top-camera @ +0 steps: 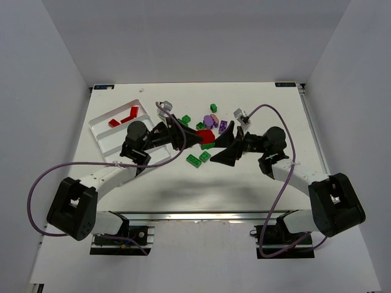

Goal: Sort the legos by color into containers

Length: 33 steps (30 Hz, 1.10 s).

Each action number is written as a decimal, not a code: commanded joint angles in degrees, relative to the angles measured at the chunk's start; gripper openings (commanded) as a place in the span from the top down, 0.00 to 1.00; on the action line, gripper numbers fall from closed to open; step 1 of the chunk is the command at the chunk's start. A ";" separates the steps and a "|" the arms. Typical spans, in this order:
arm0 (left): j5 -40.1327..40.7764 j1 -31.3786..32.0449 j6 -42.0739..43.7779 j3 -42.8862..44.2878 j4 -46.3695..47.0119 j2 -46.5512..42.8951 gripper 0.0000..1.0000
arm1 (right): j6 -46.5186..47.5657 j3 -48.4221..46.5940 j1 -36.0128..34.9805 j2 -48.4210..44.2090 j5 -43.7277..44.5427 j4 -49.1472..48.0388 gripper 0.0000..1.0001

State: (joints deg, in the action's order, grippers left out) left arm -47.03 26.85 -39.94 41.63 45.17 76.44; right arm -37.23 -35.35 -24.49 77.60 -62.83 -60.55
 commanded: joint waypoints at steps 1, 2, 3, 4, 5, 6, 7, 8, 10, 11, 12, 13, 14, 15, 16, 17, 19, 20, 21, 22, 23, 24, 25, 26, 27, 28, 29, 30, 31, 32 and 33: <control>-1.40 1.01 0.13 0.03 1.16 0.02 1.00 | -3.90 1.60 -0.21 -1.05 3.32 -11.24 0.16; -1.23 1.27 0.39 0.12 1.06 0.02 1.00 | -4.33 1.95 -0.12 -0.96 3.76 -12.30 0.17; -1.23 1.36 0.48 0.12 0.98 0.11 1.00 | -4.51 2.48 -0.12 -1.14 4.46 -13.18 0.18; -1.23 1.45 0.57 0.03 0.98 0.11 1.00 | -4.43 2.57 -0.21 -1.14 4.73 -13.27 0.20; -1.31 1.54 0.57 0.12 0.98 0.11 1.00 | -4.34 2.66 -0.29 -1.23 4.91 -13.19 0.21; -1.31 1.54 0.57 0.03 0.98 0.11 1.00 | -4.34 2.66 -0.21 -1.23 5.08 -13.27 0.21; -1.31 1.71 0.57 0.12 0.98 0.11 1.00 | -4.16 2.66 -0.29 -1.23 5.17 -13.27 0.23; -1.40 1.71 0.74 0.03 0.89 0.11 1.00 | -4.16 2.66 -0.21 -1.14 4.91 -13.27 0.24; -1.40 1.89 0.74 0.12 0.71 0.11 1.00 | -4.34 2.66 -0.29 -1.14 5.17 -13.62 0.25; -1.58 1.98 0.74 0.12 0.80 0.11 1.00 | -4.25 2.75 -0.21 -1.31 5.43 -13.45 0.25; -1.93 2.06 0.66 0.12 0.97 0.11 1.00 | -3.99 2.66 -0.21 -1.23 5.87 -13.01 0.25; -2.02 2.24 0.66 0.21 1.15 0.11 1.00 | -3.47 2.05 -0.21 -1.31 5.87 -10.23 0.25; -2.02 2.33 0.57 0.12 1.24 0.02 1.00 | -2.07 1.61 -0.21 -1.23 5.96 -8.72 0.25; -2.19 2.42 0.57 0.03 1.50 -0.15 1.00 | -1.53 1.17 -0.29 -1.14 6.22 -6.62 0.25; -2.11 2.42 0.57 0.03 1.50 -0.33 1.00 | -1.09 1.16 -0.21 -1.14 6.49 -6.59 0.25; -2.19 2.42 0.57 -0.05 1.59 -0.42 1.00 | 0.04 0.38 -0.29 -0.96 6.66 -3.90 0.25; -2.02 2.42 0.57 -0.14 1.85 -0.59 1.00 | 1.10 -0.59 -0.29 -0.61 6.93 -0.81 0.28; -1.84 2.42 0.74 -0.23 1.85 -0.86 1.00 | 1.63 -1.46 -0.29 -0.44 7.10 2.08 0.29; -1.75 2.42 0.83 -0.32 1.85 -0.95 1.00 | 2.86 -1.91 -0.21 -0.52 7.28 3.41 0.31; -1.67 2.42 1.01 -0.32 1.59 -1.12 1.00 | 3.30 -2.17 -0.21 -0.44 7.28 4.56 0.31; -1.67 2.42 1.01 -0.23 1.59 -1.12 1.00 | 3.39 -2.09 -0.29 -0.52 7.11 3.79 0.30; -1.75 2.42 0.92 -0.23 1.50 -1.04 1.00 | 2.35 -1.65 -0.29 -0.52 6.84 2.30 0.30; -1.84 2.42 0.92 -0.14 1.42 -1.03 1.00 | 1.64 -1.04 -0.21 -0.70 6.84 0.54 0.29; -2.10 2.50 0.75 -0.14 1.50 -0.69 1.00 | 1.03 -0.60 -0.29 -0.87 6.93 -1.04 0.28; -2.11 2.50 0.66 -0.06 1.50 -0.60 1.00 | 0.59 0.10 -0.29 -1.05 7.02 -2.80 0.28; -2.19 2.59 0.66 0.03 1.50 -0.51 1.00 | 0.50 0.28 -0.29 -1.31 7.10 -2.99 0.30; -2.19 2.59 0.66 0.03 1.50 -0.42 1.00 | 0.50 0.29 -0.21 -1.40 7.11 -3.08 0.31; -2.19 2.59 0.66 0.12 1.50 -0.33 1.00 | 0.58 0.29 -0.29 -1.40 6.93 -3.34 0.33; -2.28 2.68 0.66 0.03 1.50 -0.24 1.00 | 0.23 0.29 -0.29 -1.23 6.84 -3.69 0.37; -2.28 2.68 0.57 0.03 1.50 -0.24 1.00 | -0.12 0.37 -0.29 -1.05 6.32 -4.22 0.39; -2.28 2.77 0.66 0.03 1.50 -0.16 1.00 | -0.64 0.29 -0.29 -0.88 5.97 -4.83 0.42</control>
State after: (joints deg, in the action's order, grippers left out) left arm -48.36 29.21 -39.70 41.63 45.89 77.01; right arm -37.12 -35.03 -24.51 77.60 -56.49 -60.55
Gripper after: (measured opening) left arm 0.463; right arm 0.612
